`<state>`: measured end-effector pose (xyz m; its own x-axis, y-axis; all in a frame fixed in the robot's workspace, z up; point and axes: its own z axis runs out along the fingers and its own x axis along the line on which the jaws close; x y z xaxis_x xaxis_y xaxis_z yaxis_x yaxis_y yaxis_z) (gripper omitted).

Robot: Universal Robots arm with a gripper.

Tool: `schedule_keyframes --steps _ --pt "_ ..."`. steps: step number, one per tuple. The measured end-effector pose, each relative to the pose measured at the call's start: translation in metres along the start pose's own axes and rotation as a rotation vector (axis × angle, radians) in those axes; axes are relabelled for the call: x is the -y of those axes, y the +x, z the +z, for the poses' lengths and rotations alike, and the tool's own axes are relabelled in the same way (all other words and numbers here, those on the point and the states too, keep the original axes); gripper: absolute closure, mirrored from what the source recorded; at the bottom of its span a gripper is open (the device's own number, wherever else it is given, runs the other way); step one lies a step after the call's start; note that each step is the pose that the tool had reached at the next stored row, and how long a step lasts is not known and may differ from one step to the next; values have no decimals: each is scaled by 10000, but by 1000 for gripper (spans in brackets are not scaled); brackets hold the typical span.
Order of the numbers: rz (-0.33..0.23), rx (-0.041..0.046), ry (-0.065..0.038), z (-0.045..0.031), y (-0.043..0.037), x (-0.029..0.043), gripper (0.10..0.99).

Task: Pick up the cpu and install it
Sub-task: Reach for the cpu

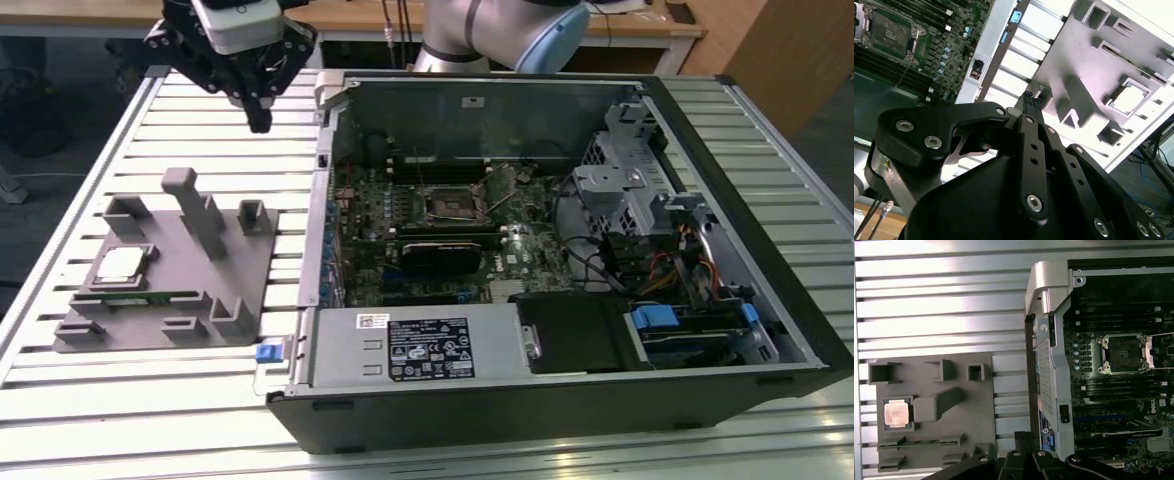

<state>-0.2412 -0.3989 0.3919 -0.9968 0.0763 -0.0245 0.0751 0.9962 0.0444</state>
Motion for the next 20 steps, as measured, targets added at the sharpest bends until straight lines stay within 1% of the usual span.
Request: schedule_keyframes --steps 20 --pt "-1 0 0 2 161 12 980"
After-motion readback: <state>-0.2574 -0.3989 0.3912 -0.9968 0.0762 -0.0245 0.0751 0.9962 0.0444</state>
